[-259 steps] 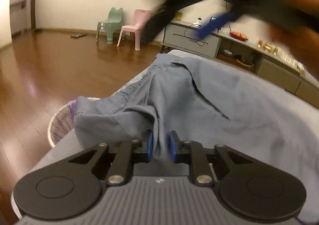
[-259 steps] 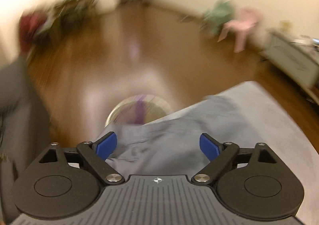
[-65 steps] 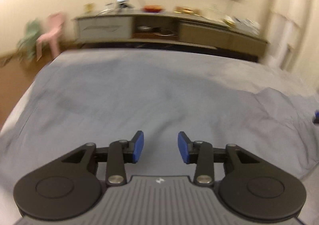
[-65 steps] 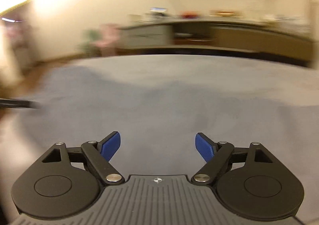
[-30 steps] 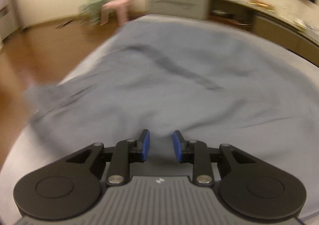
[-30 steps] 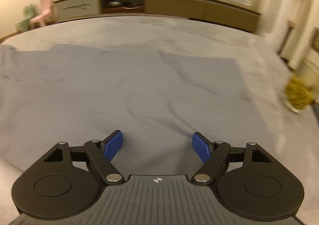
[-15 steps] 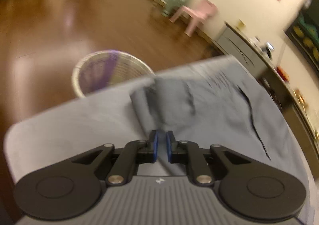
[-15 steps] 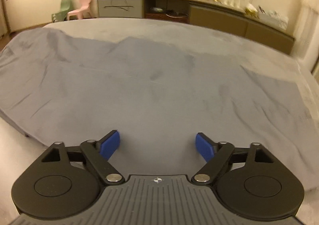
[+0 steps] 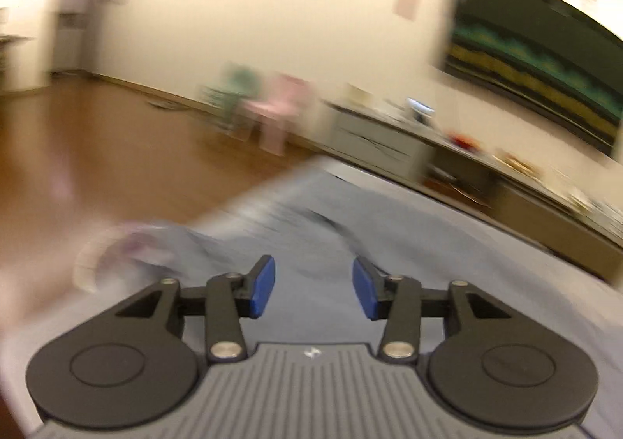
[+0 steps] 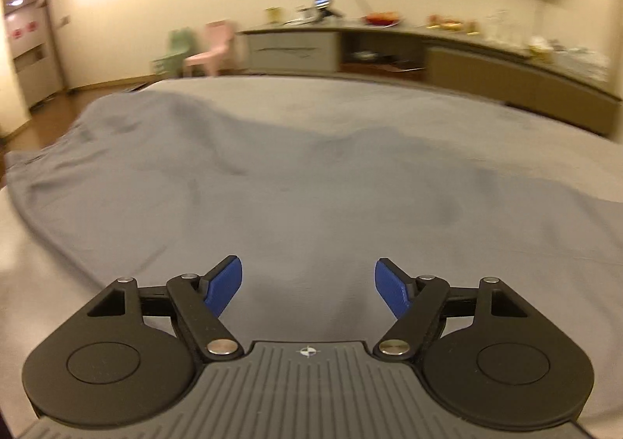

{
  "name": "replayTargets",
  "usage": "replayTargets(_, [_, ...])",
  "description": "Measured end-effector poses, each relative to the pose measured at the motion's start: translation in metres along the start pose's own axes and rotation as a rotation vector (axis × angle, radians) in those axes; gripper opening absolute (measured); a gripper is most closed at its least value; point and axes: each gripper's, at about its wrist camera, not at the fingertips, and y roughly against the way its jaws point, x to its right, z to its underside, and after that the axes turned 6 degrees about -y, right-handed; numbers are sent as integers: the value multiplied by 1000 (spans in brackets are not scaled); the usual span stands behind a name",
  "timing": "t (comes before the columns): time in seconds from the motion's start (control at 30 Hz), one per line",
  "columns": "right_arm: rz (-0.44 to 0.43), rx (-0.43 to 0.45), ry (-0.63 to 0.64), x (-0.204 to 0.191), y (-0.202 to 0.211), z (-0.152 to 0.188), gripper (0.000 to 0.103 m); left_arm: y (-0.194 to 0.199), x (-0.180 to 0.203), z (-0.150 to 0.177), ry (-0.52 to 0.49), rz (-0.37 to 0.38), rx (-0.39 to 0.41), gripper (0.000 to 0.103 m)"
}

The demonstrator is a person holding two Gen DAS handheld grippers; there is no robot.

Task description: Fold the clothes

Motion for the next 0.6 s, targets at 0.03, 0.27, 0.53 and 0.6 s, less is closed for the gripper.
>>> replayTargets(0.03, [-2, -21, 24, -6, -6, 0, 77, -4, 13, 3, -32, 55, -20, 45])
replayTargets(0.27, [82, -83, 65, 17, -2, 7, 87, -48, 25, 22, -107, 6, -241, 40])
replayTargets(0.53, [489, 103, -262, 175, 103, 7, 91, -21, 71, 14, -175, 117, -186, 45])
replayTargets(0.6, [586, 152, -376, 213, 128, 14, 92, -23, 86, 12, -149, 172, -180, 49])
